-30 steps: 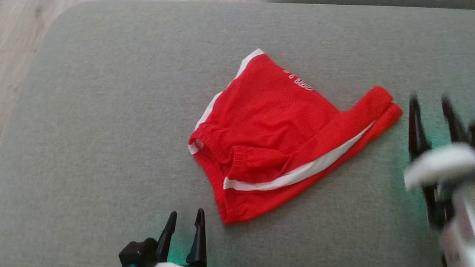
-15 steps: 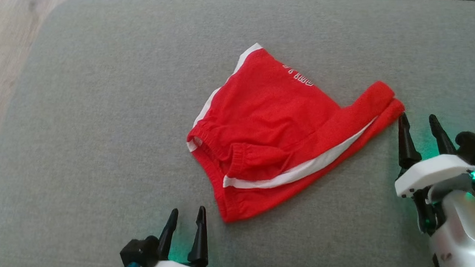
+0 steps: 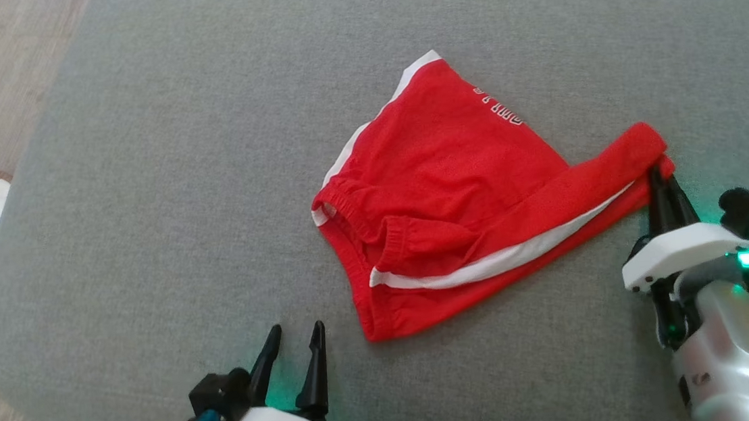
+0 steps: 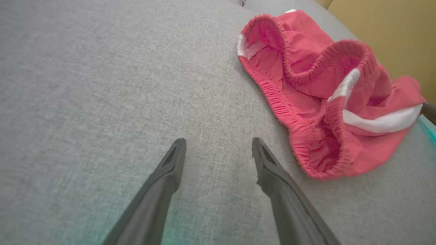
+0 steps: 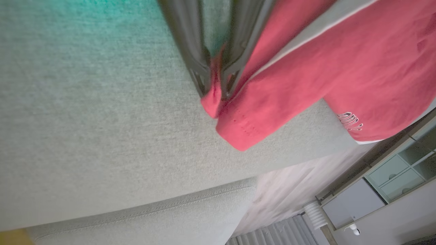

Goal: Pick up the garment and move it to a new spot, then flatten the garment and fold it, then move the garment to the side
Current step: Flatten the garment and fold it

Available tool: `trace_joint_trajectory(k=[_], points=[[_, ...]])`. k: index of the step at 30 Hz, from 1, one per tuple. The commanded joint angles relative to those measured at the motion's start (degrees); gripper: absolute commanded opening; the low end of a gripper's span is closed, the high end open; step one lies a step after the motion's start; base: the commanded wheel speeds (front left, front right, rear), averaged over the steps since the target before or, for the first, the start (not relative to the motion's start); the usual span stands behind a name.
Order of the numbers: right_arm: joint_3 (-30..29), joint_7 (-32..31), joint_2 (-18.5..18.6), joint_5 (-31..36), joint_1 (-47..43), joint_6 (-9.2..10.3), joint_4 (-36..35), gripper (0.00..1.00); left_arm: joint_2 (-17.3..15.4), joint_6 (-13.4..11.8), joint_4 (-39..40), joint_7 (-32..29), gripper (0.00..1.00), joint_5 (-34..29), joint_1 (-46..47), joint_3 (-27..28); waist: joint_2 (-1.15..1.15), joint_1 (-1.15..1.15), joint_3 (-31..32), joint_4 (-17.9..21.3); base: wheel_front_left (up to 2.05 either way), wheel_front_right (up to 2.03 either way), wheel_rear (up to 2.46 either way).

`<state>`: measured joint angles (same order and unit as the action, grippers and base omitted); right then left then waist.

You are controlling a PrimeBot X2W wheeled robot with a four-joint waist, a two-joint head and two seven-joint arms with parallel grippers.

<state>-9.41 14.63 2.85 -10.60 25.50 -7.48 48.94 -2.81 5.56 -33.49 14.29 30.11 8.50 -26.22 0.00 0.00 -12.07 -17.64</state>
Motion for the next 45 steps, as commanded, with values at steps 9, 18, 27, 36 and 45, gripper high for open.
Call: trace_joint_trajectory(k=[9, 18, 27, 36, 45], points=[[6.03, 0.37, 0.03, -2.53, -0.63, -0.01, -15.46, 0.00, -0.07, 0.34, 1.82, 0.71, 1.00, 1.06, 1.32, 0.84, 0.00, 0.00, 3.06, 1.80, 0.00, 0.00, 0.00], [27.98, 0.37, 0.03, -12.78, -0.48, -0.01, -23.41, 0.00, -0.07, -0.06, 0.56, 0.71, 1.00, 1.85, -1.47, 0.98, 0.00, 0.00, 8.99, 1.86, 0.00, 0.00, 0.00], [19.60, 0.37, 0.93, -11.01, -4.54, -0.01, -15.89, 0.00, -0.07, -0.31, 0.51, 0.71, 1.00, 1.23, -4.50, 2.81, 0.00, 0.00, 12.36, 6.81, 0.00, 0.00, 0.00], [8.72, 0.37, 1.35, -7.40, -10.68, -0.01, -7.67, 0.00, -0.07, -0.17, 0.83, 0.71, 1.00, 0.74, -3.93, 3.12, 0.00, 0.00, 12.11, 11.78, 0.00, 0.00, 0.00], [3.12, 0.37, 0.66, -0.79, -14.13, -0.01, -7.39, 1.00, -0.07, -1.69, 2.03, 0.71, 1.00, -2.11, -3.82, 5.45, 0.00, 0.00, 12.13, 14.18, 0.00, 0.00, 0.00]])
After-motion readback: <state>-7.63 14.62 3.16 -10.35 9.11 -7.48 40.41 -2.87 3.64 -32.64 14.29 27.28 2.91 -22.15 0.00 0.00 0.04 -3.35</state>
